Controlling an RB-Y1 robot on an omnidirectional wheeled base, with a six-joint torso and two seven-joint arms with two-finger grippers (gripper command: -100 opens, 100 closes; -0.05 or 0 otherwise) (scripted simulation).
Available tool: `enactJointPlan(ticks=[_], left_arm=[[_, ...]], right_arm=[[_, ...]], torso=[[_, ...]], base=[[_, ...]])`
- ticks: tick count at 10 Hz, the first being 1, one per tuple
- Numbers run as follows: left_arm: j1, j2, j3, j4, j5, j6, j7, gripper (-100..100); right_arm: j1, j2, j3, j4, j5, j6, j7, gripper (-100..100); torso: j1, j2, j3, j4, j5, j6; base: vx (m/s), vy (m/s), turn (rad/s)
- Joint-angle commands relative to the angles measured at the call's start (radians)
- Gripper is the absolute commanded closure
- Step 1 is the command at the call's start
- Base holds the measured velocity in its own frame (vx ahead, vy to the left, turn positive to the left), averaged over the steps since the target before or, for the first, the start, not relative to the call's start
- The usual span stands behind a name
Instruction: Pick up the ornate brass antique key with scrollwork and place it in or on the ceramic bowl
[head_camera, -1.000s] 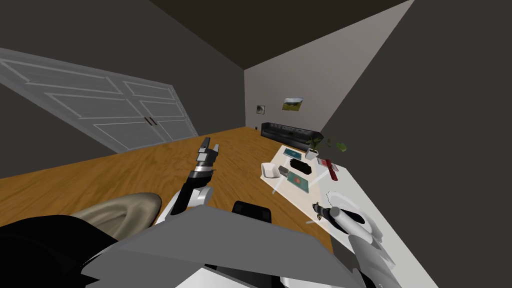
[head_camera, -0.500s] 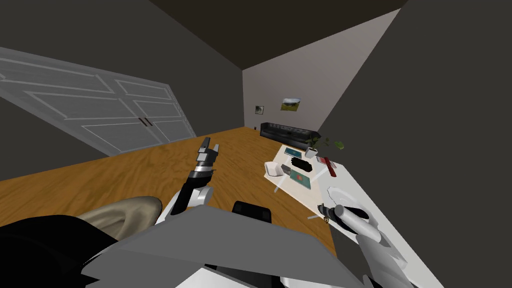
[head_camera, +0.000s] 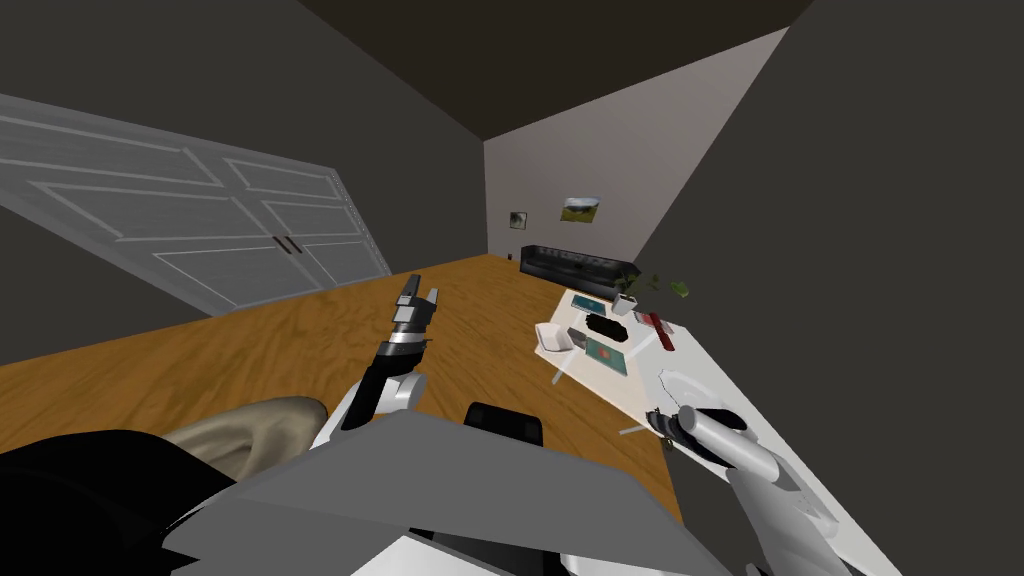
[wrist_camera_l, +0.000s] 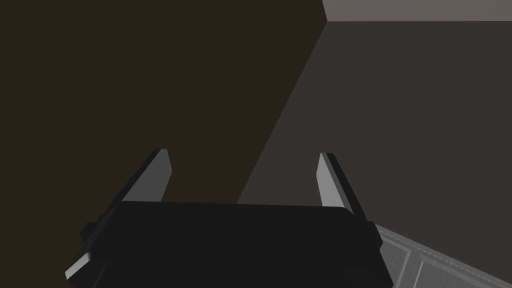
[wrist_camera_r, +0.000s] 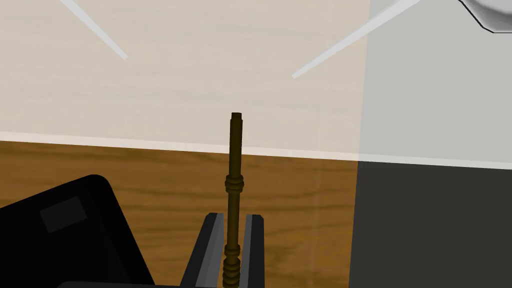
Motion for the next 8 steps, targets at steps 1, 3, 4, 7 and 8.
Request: enactJointPlan(ticks=[1,3,4,7,8], left_arm=[[0.000,0.000,0.000,0.000,0.000,0.000,0.000,0],[0.000,0.000,0.000,0.000,0.000,0.000,0.000,0],[0.000,0.000,0.000,0.000,0.000,0.000,0.000,0],[0.000,0.000,0.000,0.000,0.000,0.000,0.000,0],[0.000,0.000,0.000,0.000,0.000,0.000,0.000,0]], right_arm=[[-0.007,-0.030,-0.007,-0.010,0.008,0.037,-0.015,100],[-0.015,-0.049,-0.028,-0.027,0.001,0.066,-0.039,100],[-0.018,-0.052,-0.034,-0.029,-0.005,0.070,-0.045,100],[-0.034,-0.061,-0.058,-0.035,-0.042,0.085,-0.077,100],[-0.039,-0.062,-0.064,-0.036,-0.054,0.088,-0.087,100]], torso=[[0.000,0.000,0.000,0.000,0.000,0.000],[0.005,-0.003,-0.001,0.000,0.001,-0.002],[0.007,-0.008,-0.004,0.000,0.001,-0.004],[0.005,-0.012,-0.006,-0.001,0.001,-0.005],[0.003,-0.012,-0.006,-0.002,0.000,-0.004]], base=[[0.003,0.178,0.009],[0.052,0.202,0.098],[0.104,0.206,0.107],[0.118,0.174,0.147],[0.123,0.150,0.120]])
